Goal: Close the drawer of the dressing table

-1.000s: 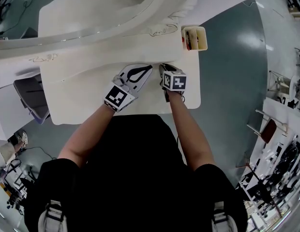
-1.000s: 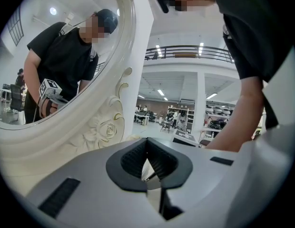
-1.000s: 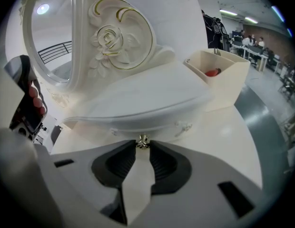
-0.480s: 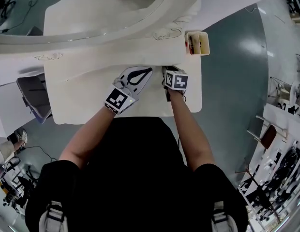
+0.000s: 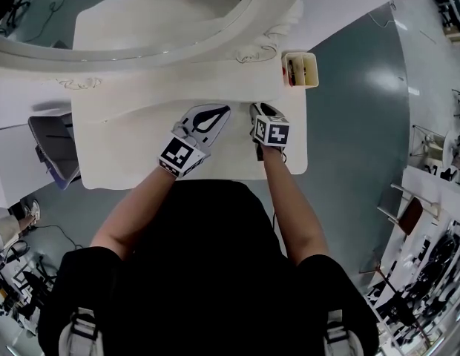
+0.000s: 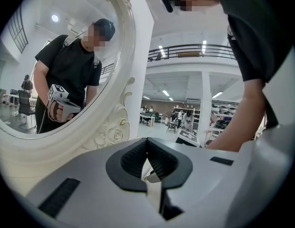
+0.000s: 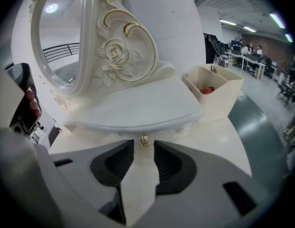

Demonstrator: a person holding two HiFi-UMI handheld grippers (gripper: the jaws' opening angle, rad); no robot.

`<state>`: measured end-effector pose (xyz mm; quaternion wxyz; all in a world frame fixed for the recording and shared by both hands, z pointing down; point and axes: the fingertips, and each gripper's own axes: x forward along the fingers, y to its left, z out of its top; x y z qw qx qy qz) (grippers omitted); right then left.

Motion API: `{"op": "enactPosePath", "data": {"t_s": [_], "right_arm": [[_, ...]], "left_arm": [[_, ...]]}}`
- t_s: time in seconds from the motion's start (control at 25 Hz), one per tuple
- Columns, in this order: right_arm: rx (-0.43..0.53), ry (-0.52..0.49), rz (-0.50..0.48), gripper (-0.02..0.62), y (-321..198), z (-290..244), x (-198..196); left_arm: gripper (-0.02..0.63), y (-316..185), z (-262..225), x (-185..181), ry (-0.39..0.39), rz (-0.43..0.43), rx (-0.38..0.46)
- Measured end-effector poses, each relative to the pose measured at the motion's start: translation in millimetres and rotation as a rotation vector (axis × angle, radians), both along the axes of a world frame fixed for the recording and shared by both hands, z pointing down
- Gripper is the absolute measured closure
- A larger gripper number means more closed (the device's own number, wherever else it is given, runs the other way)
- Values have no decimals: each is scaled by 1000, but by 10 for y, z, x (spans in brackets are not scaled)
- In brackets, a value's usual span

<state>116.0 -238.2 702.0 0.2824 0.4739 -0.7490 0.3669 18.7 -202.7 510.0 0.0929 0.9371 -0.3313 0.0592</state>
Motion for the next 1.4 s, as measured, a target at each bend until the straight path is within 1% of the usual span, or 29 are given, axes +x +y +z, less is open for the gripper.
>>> {"op": "enactPosePath", "data": {"t_s": [0.16,0.24,0.32,0.56,0.68,0.8,1.0,1.08,1.2,1.32,1.4], "right_arm": [[20,-52,12,479,204,-193,46],[53,-94,22,479,284,-385,72],[104,-130,9,479,372,-613,87],[265,-211,-97,479,633,-1343,48],[338,-222,-134,479,746,-1680,45],[409,-225,-177,479,852,-1995,24],[541,-277,-251,483,999,-2523,-51],[593,-293,-271,500,1059,-2717,-62],[675,-313,-315,506,1172,-2988,-96],[757,-313,-364,521,1295,-3244,-138],[793,-314,-381,543,1364,-3373,-148]], "left_arm": [[612,96,-49,13,-17,-7,4],[612,131,-111,25,-19,-12,9],[612,197,-158,42,-18,-16,13],[612,402,-420,103,-12,-27,44],[612,500,-530,133,-23,-32,48],[612,608,-673,165,-17,-34,56],[612,768,-913,193,-2,-26,87],[612,834,-1015,208,1,-21,105],[612,903,-1157,206,26,-36,110],[612,957,-1294,225,38,-42,123],[612,991,-1390,241,39,-42,139]]}}
